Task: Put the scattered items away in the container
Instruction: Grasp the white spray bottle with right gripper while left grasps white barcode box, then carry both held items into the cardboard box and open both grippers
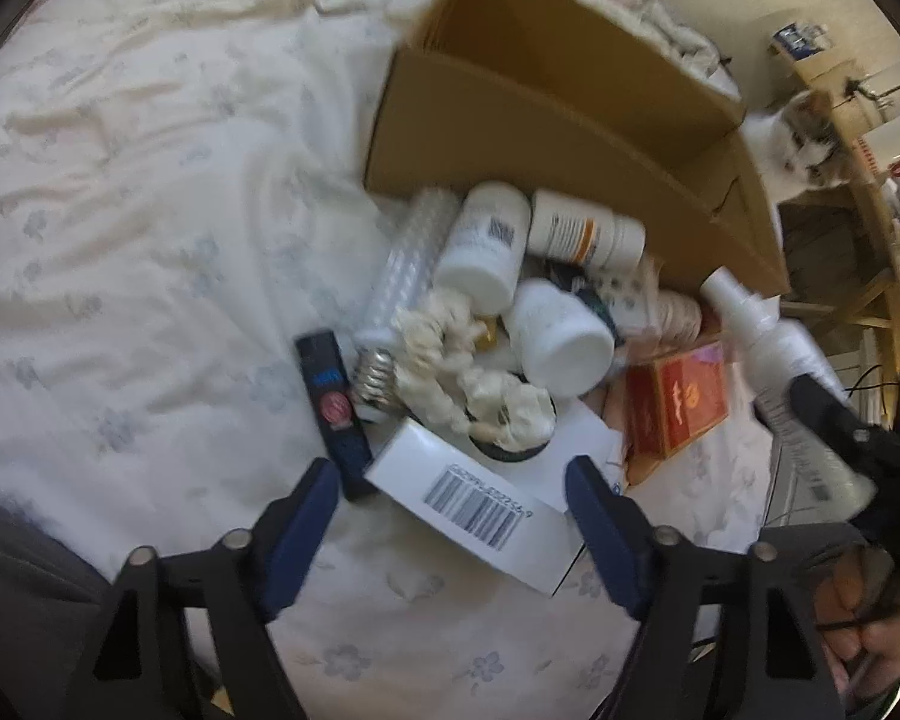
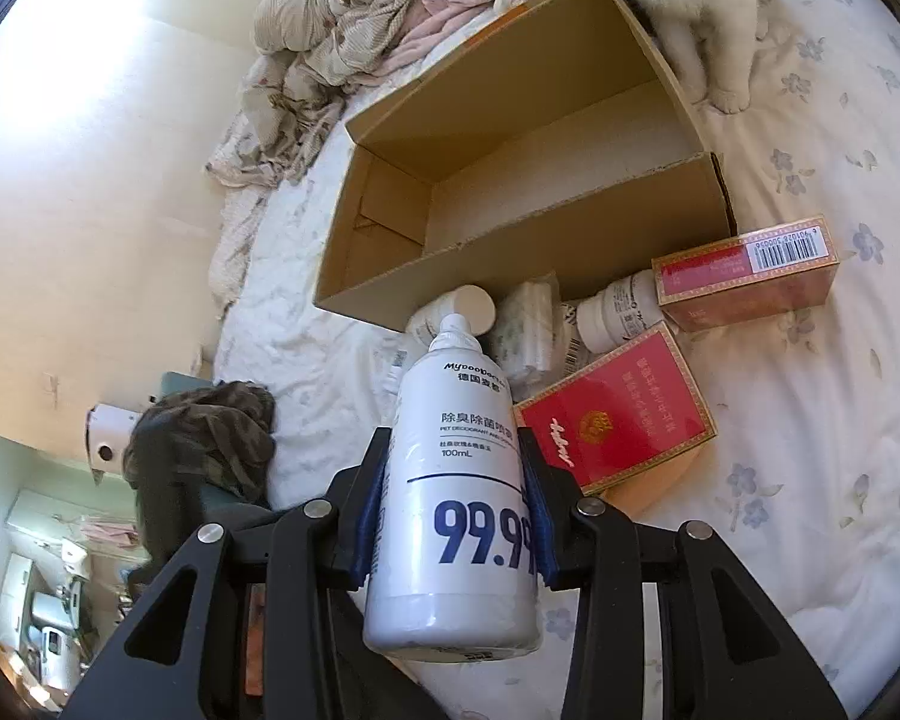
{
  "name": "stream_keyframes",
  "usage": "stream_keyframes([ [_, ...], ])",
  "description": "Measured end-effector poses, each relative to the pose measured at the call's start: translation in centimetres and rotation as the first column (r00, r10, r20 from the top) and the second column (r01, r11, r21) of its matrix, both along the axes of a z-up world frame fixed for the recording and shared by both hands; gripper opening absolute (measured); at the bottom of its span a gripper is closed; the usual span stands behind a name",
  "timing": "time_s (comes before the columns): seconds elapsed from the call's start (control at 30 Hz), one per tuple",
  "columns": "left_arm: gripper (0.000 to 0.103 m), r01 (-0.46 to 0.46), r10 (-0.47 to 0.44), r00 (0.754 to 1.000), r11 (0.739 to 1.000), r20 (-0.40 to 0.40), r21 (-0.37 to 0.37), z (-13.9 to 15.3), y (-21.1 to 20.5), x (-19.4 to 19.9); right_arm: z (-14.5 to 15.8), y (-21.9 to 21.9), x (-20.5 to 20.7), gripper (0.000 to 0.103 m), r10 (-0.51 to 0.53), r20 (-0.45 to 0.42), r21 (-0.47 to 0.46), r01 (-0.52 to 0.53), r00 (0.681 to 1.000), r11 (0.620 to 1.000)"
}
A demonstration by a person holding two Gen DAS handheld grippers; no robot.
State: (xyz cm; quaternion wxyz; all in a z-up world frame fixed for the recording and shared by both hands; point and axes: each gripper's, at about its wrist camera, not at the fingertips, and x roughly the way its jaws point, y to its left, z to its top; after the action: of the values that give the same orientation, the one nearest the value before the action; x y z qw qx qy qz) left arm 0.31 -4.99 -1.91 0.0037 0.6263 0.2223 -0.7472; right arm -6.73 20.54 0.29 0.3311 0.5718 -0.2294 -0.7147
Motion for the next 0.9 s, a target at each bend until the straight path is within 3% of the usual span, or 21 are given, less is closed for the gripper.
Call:
stream_keyframes([
  [0.1,0.055,-0.002,0.002,0.999,1.000,0.046,-0.004,-1.1,0.5,-0.6,0.9,-0.5,0.3,0.043,0.017,-0.036,-0.013,-0.017,0.999,1.000],
  [0.13,0.035,-0.005,0.006,0.998,1.000,0.055,-0.014,-1.3,0.5,-0.6,1.1,-0.5,0.4,0.043,0.019,-0.043,-0.017,-0.020,0.999,1.000],
  [0.17,0.029,-0.016,0.017,0.998,1.000,0.064,-0.017,-1.4,0.3,-0.3,1.3,-0.4,0.5,0.043,0.018,-0.049,-0.024,-0.019,0.999,1.000],
  [0.43,0.027,0.043,-0.042,0.999,0.997,0.025,-0.062,1.7,0.4,1.8,2.7,0.3,0.7,0.043,0.004,-0.070,-0.081,-0.010,0.998,0.997],
  [0.6,0.027,0.034,-0.042,0.993,0.996,-0.107,-0.078,6.7,-0.2,1.8,4.6,0.8,-0.1,0.043,-0.013,-0.128,-0.062,0.005,0.992,0.998],
  [0.77,0.027,0.014,-0.045,0.971,0.991,-0.234,-0.131,11.6,-1.2,-0.9,6.3,1.0,-3.4,0.043,-0.034,-0.161,-0.008,0.033,0.986,0.999],
  [0.9,0.027,0.001,-0.055,0.952,0.984,-0.302,-0.176,14.1,-1.7,-5.7,6.9,-0.2,-7.3,0.043,-0.008,-0.220,0.102,0.031,0.976,0.994],
])
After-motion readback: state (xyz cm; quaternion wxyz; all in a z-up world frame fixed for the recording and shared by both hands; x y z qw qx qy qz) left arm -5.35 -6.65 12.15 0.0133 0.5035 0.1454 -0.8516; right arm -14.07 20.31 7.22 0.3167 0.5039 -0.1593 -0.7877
